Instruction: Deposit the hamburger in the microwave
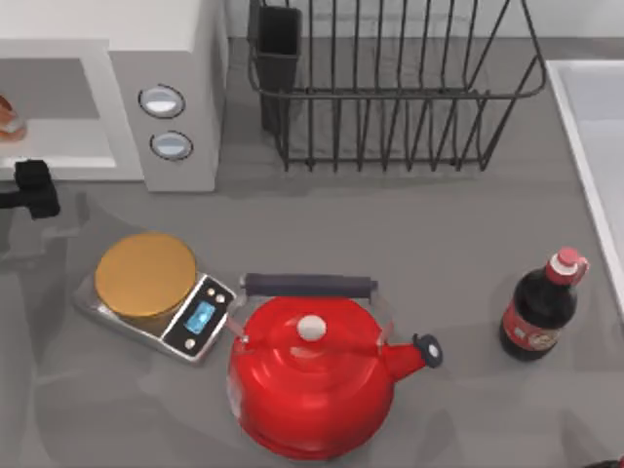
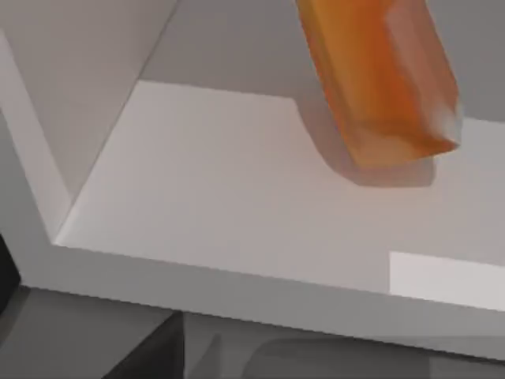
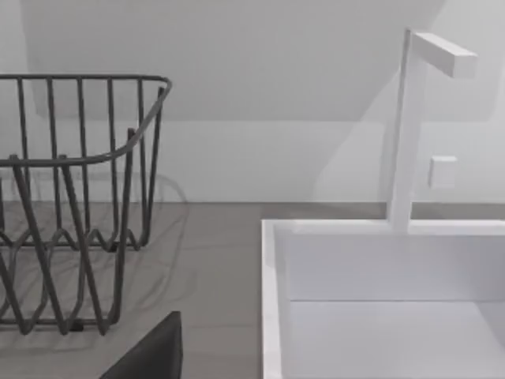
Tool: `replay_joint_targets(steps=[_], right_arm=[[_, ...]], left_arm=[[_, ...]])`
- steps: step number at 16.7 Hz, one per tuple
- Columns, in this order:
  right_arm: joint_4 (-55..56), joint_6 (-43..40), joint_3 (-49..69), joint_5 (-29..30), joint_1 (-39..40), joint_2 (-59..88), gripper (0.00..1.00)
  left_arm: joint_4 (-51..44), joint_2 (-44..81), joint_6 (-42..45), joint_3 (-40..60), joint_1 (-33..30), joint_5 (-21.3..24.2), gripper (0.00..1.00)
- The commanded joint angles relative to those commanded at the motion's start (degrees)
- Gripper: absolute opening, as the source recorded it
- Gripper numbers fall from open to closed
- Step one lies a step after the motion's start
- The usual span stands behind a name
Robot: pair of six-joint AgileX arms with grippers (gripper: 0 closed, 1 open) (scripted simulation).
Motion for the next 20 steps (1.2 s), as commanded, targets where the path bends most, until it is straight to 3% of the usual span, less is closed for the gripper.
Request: replay_joint_targets(steps=[9,20], right_arm=[[0.00,0.00,0.00,0.00,0.00,0.00,1.00],[0.00,0.00,0.00,0.00,0.00,0.00,1.00]], left_arm=[[10.26,-5.86,2.54,-14.36,4.22,-1.05,1.00],[11.17,-4.60,2.73,-16.66,4.90,-1.61,1.00]])
